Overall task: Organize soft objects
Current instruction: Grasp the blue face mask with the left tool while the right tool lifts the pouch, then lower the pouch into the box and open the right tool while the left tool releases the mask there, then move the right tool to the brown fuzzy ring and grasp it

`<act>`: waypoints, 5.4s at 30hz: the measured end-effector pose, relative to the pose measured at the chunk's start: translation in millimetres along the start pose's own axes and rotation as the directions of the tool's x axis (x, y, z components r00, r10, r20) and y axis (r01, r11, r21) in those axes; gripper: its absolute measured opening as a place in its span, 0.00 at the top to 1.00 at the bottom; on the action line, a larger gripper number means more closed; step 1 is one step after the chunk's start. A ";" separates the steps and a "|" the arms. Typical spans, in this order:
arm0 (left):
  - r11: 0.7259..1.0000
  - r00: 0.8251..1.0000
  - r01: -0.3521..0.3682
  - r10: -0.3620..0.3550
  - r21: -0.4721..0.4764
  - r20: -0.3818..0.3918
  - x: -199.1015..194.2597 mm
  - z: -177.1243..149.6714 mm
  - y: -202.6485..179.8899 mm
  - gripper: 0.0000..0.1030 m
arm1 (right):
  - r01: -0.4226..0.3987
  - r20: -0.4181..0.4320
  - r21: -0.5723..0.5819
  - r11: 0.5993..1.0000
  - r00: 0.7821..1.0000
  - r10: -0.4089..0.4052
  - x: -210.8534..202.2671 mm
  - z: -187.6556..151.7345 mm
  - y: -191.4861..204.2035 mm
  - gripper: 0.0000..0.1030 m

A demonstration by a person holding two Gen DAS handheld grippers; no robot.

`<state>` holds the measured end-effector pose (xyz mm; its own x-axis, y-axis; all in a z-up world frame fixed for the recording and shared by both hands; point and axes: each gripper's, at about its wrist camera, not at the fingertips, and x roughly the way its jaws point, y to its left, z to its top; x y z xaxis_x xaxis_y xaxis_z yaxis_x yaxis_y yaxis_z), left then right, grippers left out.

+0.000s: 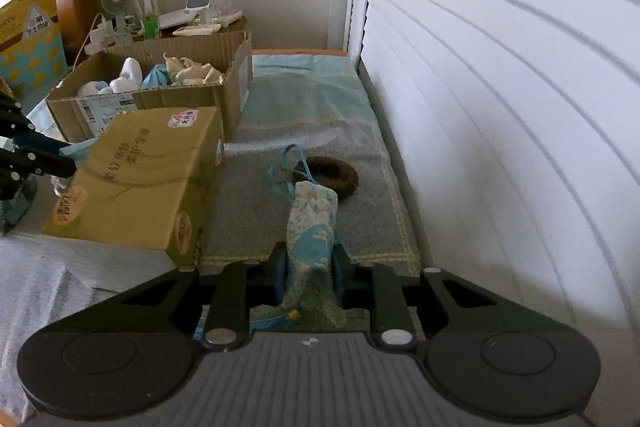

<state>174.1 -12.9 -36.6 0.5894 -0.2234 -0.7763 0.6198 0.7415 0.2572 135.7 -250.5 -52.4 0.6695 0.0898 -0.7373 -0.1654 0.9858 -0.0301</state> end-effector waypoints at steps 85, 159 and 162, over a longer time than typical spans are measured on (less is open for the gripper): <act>0.933 0.988 0.014 0.042 -0.359 0.148 -59.7 -38.7 39.5 0.87 | -0.263 0.140 -0.491 0.830 0.917 0.373 30.0 222.5 128.2 0.74; 0.909 0.965 0.011 0.099 -0.416 0.242 -81.9 -11.1 48.6 0.05 | 0.060 0.022 0.090 0.994 0.998 -0.063 -5.0 34.7 10.5 0.00; 0.912 0.964 0.014 0.096 -0.410 0.246 -80.7 -9.7 47.9 0.05 | 0.066 -0.027 0.102 0.993 0.998 -0.063 10.4 28.6 4.8 0.00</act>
<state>151.2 46.8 32.7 0.7556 -0.3002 -0.5822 0.3611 0.9324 -0.0121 162.6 -240.7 -41.0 0.6587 0.0231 -0.7521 -0.0464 0.9989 -0.0099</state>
